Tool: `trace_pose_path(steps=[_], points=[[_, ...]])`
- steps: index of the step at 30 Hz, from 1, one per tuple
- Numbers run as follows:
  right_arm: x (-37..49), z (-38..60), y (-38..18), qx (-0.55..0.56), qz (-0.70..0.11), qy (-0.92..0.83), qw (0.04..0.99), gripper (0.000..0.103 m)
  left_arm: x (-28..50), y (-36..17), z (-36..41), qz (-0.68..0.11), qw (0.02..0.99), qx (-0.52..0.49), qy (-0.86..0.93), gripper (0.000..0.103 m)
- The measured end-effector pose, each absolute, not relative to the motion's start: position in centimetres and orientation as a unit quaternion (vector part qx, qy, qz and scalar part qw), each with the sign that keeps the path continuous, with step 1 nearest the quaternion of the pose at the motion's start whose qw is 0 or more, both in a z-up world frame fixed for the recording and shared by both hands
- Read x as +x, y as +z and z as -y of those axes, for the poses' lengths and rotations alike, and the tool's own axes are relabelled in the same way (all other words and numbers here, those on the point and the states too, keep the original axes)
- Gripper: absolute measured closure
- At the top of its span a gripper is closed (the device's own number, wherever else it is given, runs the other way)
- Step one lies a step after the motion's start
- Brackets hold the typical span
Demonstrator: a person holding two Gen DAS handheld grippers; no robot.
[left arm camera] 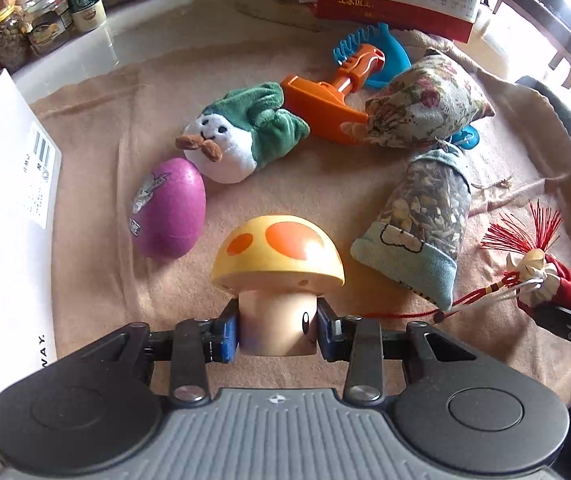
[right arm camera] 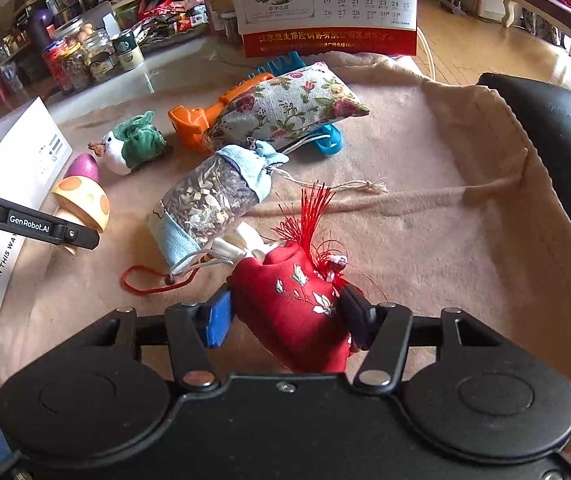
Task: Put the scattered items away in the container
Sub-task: 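Carry the mushroom and red pouch toward the white box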
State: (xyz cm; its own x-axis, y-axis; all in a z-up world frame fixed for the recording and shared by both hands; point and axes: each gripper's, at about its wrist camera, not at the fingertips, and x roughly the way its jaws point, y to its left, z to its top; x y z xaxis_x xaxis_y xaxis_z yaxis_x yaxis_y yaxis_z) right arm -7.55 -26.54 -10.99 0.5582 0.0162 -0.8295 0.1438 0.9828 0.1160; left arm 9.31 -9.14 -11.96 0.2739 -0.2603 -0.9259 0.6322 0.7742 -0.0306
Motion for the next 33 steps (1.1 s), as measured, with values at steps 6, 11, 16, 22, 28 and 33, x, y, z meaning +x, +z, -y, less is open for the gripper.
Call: trace_pose_path(steps=[6, 11, 16, 22, 28, 33], points=[[-8.2, 26.4, -8.9, 0.077, -0.455, -0.037, 0.886, 0.047, 8.2, -9.3, 8.8, -0.507, 0.795, 0.185, -0.278, 0.064], [-8.4, 25.9, -7.3, 0.069, -0.447, -0.032, 0.891, 0.047, 7.5, -6.8, 7.4, -0.491, 0.809, 0.189, -0.262, 0.064], [-8.3, 24.8, -6.1, 0.060, -0.442, -0.021, 0.895, 0.047, 7.0, -5.2, 4.7, -0.493, 0.815, 0.183, -0.245, 0.064], [-8.0, 23.3, -4.9, 0.052, -0.433, -0.004, 0.900, 0.047, 6.6, -2.8, 1.6, -0.486, 0.822, 0.188, -0.230, 0.064], [-7.9, 22.0, -4.2, 0.047, -0.427, 0.009, 0.903, 0.047, 6.7, 1.0, -1.5, -0.466, 0.835, 0.186, -0.226, 0.064], [-7.7, 21.0, -3.6, 0.044, -0.424, 0.021, 0.904, 0.047, 7.3, 4.1, -4.2, -0.446, 0.846, 0.198, -0.213, 0.064]])
